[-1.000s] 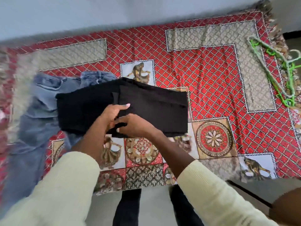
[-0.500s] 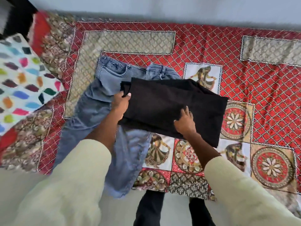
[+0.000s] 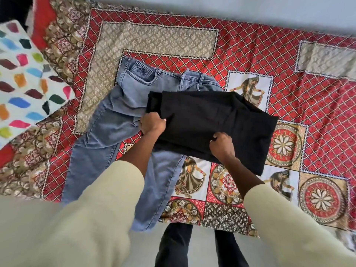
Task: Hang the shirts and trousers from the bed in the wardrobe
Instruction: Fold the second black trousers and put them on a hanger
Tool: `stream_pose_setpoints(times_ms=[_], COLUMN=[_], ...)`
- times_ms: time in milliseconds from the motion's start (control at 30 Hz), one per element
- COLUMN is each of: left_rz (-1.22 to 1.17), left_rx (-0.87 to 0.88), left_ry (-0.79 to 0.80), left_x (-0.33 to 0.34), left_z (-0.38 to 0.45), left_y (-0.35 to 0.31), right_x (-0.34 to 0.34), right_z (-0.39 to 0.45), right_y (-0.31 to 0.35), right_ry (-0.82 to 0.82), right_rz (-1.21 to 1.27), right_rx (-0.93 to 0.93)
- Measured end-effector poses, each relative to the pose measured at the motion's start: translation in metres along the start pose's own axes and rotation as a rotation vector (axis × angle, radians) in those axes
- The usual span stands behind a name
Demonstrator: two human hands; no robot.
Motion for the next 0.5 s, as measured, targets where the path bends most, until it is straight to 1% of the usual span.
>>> stream_pose_setpoints(times_ms=[33, 100, 133, 200, 267, 333, 367, 433, 467, 500], left_rz=[-0.053, -0.258, -0.323, -0.358, -0.358, -0.348, -0.322, -0.289, -0.300, -0.318], left_rx=[0.020, 0.029, 0.029, 0.021, -0.044, -0.147, -0.170, -0.171, -0.155, -0.129], left_ry=[-0.024, -0.058, -0.094, -0.167, -0.206, -0.159, -0.122, -0.057, -0.042, -0.035], left_x=[-0.003, -0.010, -0.015, -0.020, -0.017, -0.007, -0.001, 0.007, 0.008, 0.010], left_z=[0.000, -0.005, -0.010, -0.018, -0.019, -0.013, -0.008, 0.002, 0.005, 0.011], left_y=[0.000, 0.005, 0.010, 0.021, 0.038, 0.057, 0.063, 0.070, 0.069, 0.066], right_x=[0.001, 0.003, 0.004, 0.007, 0.011, 0.017, 0.020, 0.023, 0.020, 0.012], right_z=[0.000, -0.001, -0.001, 0.002, 0.004, 0.007, 0.008, 0.011, 0.013, 0.014], right_y=[0.002, 0.005, 0.005, 0.007, 0.009, 0.009, 0.008, 0.004, 0.001, -0.002], right_ry=[-0.005, -0.002, 0.000, 0.004, 0.007, 0.030, 0.042, 0.043, 0.011, -0.055], right_rz=[-0.002, -0.022, -0.030, -0.046, -0.063, -0.072, -0.079, -0.080, -0.058, -0.034], right_rx=[0.000, 0.008, 0.016, 0.021, 0.015, 0.017, 0.018, 0.011, 0.003, 0.002])
Point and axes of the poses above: each hand's wrist, its own z-axis towards the middle knuckle, its own x-axis out of the palm, y = z × x, the point moved 8 cm from there along z, towards the middle knuckle, and after that the axes turned 9 degrees about z, right-handed, at the moved point
